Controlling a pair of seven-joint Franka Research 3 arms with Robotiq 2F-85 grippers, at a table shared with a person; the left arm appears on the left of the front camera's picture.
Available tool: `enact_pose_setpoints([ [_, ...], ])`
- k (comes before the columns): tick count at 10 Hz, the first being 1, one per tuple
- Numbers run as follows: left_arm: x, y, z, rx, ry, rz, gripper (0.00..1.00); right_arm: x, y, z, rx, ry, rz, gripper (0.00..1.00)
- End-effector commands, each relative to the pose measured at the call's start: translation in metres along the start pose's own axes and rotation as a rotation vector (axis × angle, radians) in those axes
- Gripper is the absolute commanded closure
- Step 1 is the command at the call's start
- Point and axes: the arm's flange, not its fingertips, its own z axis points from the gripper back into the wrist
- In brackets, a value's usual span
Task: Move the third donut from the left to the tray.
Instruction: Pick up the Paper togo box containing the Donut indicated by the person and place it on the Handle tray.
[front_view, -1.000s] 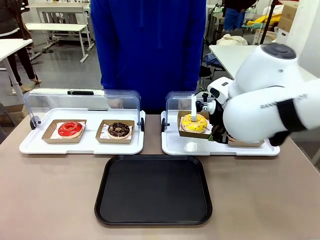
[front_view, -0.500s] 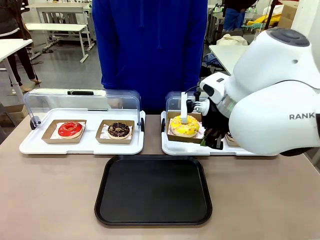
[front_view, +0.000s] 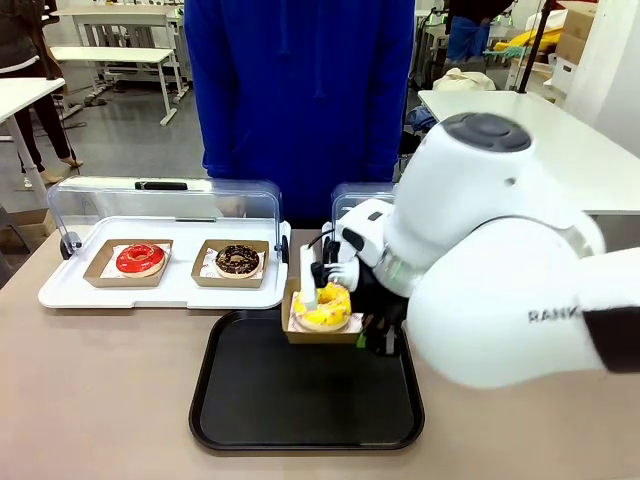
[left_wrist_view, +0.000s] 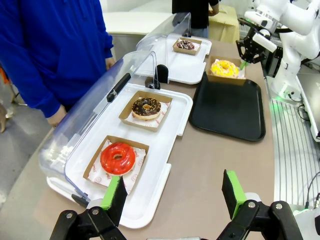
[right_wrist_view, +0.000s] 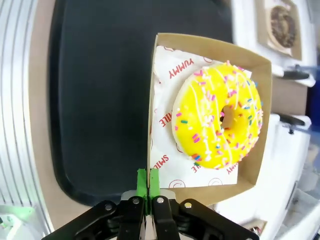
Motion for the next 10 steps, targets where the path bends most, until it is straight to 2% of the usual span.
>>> enact_pose_setpoints([
  [1,0.001,-0.002,0.000,-0.011,-0.004,-0.013,0.00,-0.008,0.032,-0.020,-0.028,-0.008,-0.025,0.98],
  [4,0.001,-0.002,0.000,-0.011,-0.004,-0.013,0.00,0.000,0.048,-0.047,-0.026,-0.018,-0.031,0.98],
  [10,0.001,-0.002,0.000,-0.011,-0.004,-0.013,0.00,-0.012,0.058,-0.070,0.014,-0.027,-0.043,0.98],
])
